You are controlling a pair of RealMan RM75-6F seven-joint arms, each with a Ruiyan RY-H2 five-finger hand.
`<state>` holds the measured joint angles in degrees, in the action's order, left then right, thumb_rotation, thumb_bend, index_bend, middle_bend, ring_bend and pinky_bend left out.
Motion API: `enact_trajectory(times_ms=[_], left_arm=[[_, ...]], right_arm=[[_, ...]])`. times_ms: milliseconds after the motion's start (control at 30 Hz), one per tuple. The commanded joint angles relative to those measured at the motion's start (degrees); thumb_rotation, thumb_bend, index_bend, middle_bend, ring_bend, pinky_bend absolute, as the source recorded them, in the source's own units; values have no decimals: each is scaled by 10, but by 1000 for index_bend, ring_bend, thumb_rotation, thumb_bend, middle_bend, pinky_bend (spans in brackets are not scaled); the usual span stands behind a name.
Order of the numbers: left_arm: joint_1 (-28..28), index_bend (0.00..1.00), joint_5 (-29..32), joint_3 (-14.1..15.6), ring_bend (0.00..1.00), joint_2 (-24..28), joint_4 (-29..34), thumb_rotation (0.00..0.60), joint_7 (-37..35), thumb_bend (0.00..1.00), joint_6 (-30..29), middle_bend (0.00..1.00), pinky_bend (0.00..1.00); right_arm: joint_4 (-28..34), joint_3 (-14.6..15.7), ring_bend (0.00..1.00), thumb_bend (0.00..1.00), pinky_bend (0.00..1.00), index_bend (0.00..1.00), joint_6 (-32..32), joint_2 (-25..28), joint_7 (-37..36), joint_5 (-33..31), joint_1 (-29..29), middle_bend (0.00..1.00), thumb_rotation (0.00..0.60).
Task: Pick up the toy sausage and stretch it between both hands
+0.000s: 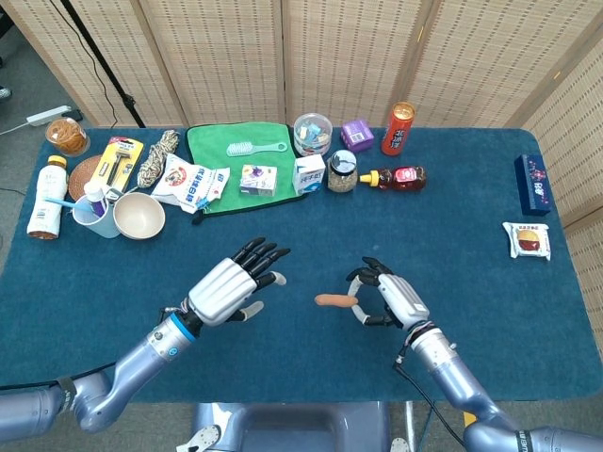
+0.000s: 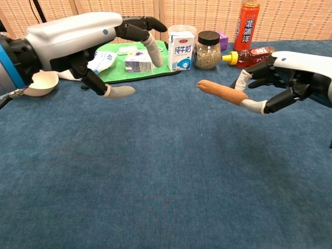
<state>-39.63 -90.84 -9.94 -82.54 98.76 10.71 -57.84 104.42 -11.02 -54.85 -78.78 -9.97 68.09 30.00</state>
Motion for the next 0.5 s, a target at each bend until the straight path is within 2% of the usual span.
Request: enact_trajectory(times_ms=[33, 500], left_arm=[[-6, 346, 2, -1, 40, -6, -4, 600, -3, 296, 2, 77, 20], [-33, 366, 13, 6, 40, -32, -23, 600, -4, 296, 13, 77, 20]], right_arm=[[1, -3, 54, 540, 88, 714, 1, -9, 10, -10, 6, 297, 600], [5, -14, 54, 540, 88, 714, 2, -48, 58, -60, 33, 297, 600]])
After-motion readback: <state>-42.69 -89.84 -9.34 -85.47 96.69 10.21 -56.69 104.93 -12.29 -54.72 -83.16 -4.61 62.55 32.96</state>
